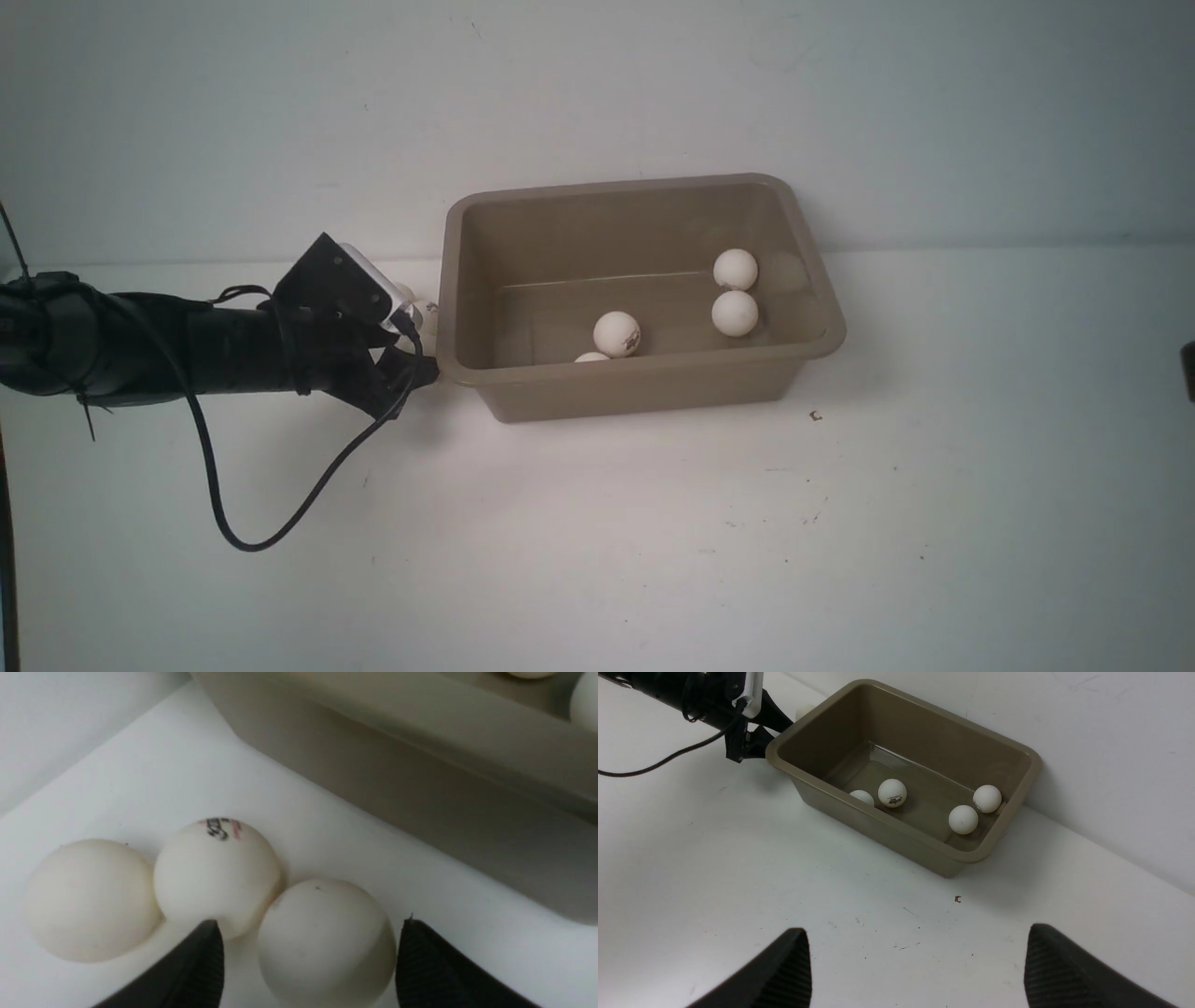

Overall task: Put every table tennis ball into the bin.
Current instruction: Use the left arm to clamp the table tennis ball closest to it

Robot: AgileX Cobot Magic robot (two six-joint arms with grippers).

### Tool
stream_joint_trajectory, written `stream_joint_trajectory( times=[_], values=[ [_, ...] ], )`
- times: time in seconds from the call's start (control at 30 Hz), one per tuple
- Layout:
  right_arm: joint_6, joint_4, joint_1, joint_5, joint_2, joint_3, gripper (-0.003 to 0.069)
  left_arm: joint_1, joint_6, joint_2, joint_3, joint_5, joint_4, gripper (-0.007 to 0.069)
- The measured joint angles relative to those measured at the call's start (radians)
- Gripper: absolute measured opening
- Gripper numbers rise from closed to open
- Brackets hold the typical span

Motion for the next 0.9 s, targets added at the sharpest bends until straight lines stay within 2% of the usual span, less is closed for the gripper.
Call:
stream_joint_trajectory(
  times=[0.13,0.23,0.63,0.9],
  values=[
    [-0.001,0.005,0.000,0.001,0.000,0.000,0.0556,0.000,0.007,0.000,0.000,0.000,-0.018,0.0417],
    [-0.013,0.020,0.000,0.003,0.000,0.000,0.0556,0.000,0.011,0.000,0.000,0.000,-0.020,0.0305],
    [-0.038,0.062,0.000,0.004,0.000,0.000,0.0549,0.000,-0.001,-0.005,0.000,0.000,-0.020,0.0310],
    [-0.047,0.073,0.000,0.004,0.000,0.000,0.0536,0.000,-0.027,-0.175,0.000,0.003,-0.020,0.0310]
  ],
)
